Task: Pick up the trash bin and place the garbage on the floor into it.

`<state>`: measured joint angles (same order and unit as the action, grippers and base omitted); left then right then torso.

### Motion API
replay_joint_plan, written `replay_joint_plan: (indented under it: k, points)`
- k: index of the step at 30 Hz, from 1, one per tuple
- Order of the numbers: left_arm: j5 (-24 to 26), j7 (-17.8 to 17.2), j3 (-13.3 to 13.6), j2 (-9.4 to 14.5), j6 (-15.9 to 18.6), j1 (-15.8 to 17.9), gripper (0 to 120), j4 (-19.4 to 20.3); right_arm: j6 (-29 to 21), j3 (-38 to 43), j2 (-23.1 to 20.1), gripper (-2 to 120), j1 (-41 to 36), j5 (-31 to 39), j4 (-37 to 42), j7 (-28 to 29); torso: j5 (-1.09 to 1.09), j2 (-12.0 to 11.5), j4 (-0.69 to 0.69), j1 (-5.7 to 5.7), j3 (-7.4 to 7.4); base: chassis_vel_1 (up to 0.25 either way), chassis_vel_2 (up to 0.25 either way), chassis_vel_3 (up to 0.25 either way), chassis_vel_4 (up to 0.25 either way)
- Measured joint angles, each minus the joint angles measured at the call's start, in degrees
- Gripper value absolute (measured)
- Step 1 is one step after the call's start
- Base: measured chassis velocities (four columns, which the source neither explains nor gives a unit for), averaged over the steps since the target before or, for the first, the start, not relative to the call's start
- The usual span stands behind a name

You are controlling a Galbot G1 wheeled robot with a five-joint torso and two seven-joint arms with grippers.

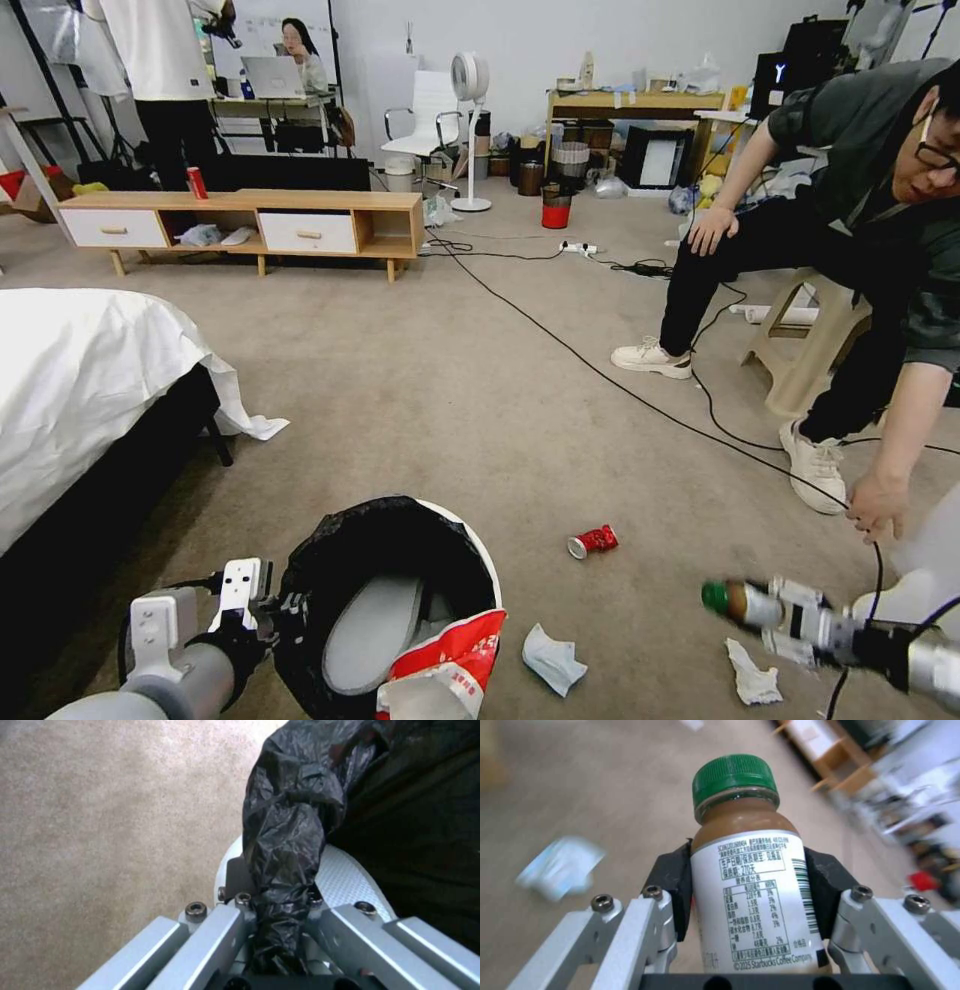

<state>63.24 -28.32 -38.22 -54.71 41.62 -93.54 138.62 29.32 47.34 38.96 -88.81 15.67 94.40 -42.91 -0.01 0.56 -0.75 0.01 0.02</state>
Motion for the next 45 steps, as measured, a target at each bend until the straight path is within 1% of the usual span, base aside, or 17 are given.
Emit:
replay_joint_plan:
  k: [4,11,15,17,18,20,21,23,25,26,27,29,34,35,37,39,45]
  points:
    - [0.1,0.0,0.0,0.4,0.0,0.0,1,0.0,-0.9,1.9,1.7,42,-0.3,2.6,1.8,1.0,0.02,0.0,-0.01,0.0,0.0,0.0,0.0,0.0,0.0]
    - [0.5,0.0,-0.2,1.0,0.0,-0.8,1,0.2,-4.9,5.5,7.1,42,-0.2,12.2,9.5,3.2,0.0,0.0,-0.01,0.0,0.0,0.0,0.0,0.0,0.0]
    - [0.6,0.0,0.0,1.3,0.0,-1.2,1,0.3,-6.5,5.8,8.0,42,0.1,14.7,11.9,3.6,0.01,0.0,0.0,0.0,0.0,0.0,0.0,0.0,0.0]
    - [0.9,-0.3,0.1,1.8,0.1,-1.4,1,0.3,-8.1,5.8,8.3,42,0.0,18.6,14.7,4.0,0.0,0.0,0.0,0.0,0.0,0.0,0.0,0.0,0.0]
    - [0.9,-0.3,0.1,1.8,0.1,-1.4,1,0.3,-8.1,5.8,8.3,42,0.0,18.6,14.7,4.0,0.0,0.0,0.0,0.0,0.0,0.0,0.0,0.0,0.0]
    - [1.4,-0.6,0.0,2.6,0.3,-1.8,1,0.5,-9.6,5.1,8.4,42,0.0,24.3,17.7,4.3,0.0,0.0,-0.01,0.0,0.0,0.0,0.0,0.0,0.0]
    - [1.4,-0.6,0.0,2.6,0.3,-1.8,1,0.5,-9.6,5.1,8.4,42,0.0,24.3,17.7,4.3,0.0,0.0,-0.01,0.0,0.0,0.0,0.0,0.0,0.0]
    - [1.4,-0.7,0.0,3.3,0.4,-2.3,1,0.8,-11.0,4.4,8.4,42,0.0,29.3,20.5,4.6,0.0,0.0,-0.01,0.0,0.0,0.0,0.0,0.0,0.0]
    - [1.4,-0.7,0.0,3.5,0.4,-2.5,1,1.0,-11.5,4.1,8.4,42,0.0,31.1,21.7,4.8,0.0,0.0,-0.01,0.0,0.0,0.0,0.0,0.0,0.0]
    - [1.5,-0.7,0.2,3.8,0.5,-2.7,1,1.6,-12.7,3.2,8.1,42,0.4,35.5,24.9,5.1,0.0,0.0,-0.01,0.0,0.0,0.0,0.0,0.0,0.0]
    - [1.5,-0.7,0.2,3.8,0.5,-2.7,1,1.6,-12.7,3.2,8.1,42,0.4,35.5,24.9,5.1,0.0,0.0,-0.01,0.0,0.0,0.0,0.0,0.0,0.0]
    - [1.8,-1.0,0.3,4.0,0.5,-2.6,1,1.9,-14.3,1.1,6.8,42,1.3,40.1,29.2,5.8,0.01,0.0,-0.02,0.0,0.0,0.0,0.0,0.0,0.0]
    - [2.1,-1.1,0.3,4.5,0.5,-2.7,1,2.0,-15.1,-1.7,4.4,42,2.7,44.0,32.2,6.2,0.0,0.0,-0.01,-0.01,0.0,0.0,0.0,0.0,0.0]
    - [2.1,-1.1,0.4,4.8,0.5,-3.3,1,2.2,-15.4,-3.9,2.0,42,3.7,47.1,33.9,6.4,0.01,0.0,-0.01,0.0,0.0,0.0,0.0,0.0,0.0]
    - [2.1,-1.1,0.5,4.8,0.5,-3.5,1,2.3,-15.5,-5.1,0.8,42,4.2,48.8,34.6,6.4,0.0,0.0,0.0,0.0,0.0,0.0,0.0,0.0,0.0]
    - [2.2,-1.2,1.1,5.0,0.5,-3.7,1,2.3,-16.4,-8.3,-2.6,42,6.1,53.7,36.6,6.4,0.01,0.0,-0.01,-0.01,0.0,0.0,0.0,0.0,0.0]
    - [2.7,-1.4,1.6,6.2,0.5,-3.6,1,2.3,-18.2,-11.9,-5.8,42,10.5,59.9,38.2,5.9,0.0,0.0,-0.02,-0.01,0.0,0.0,0.0,0.0,0.0]
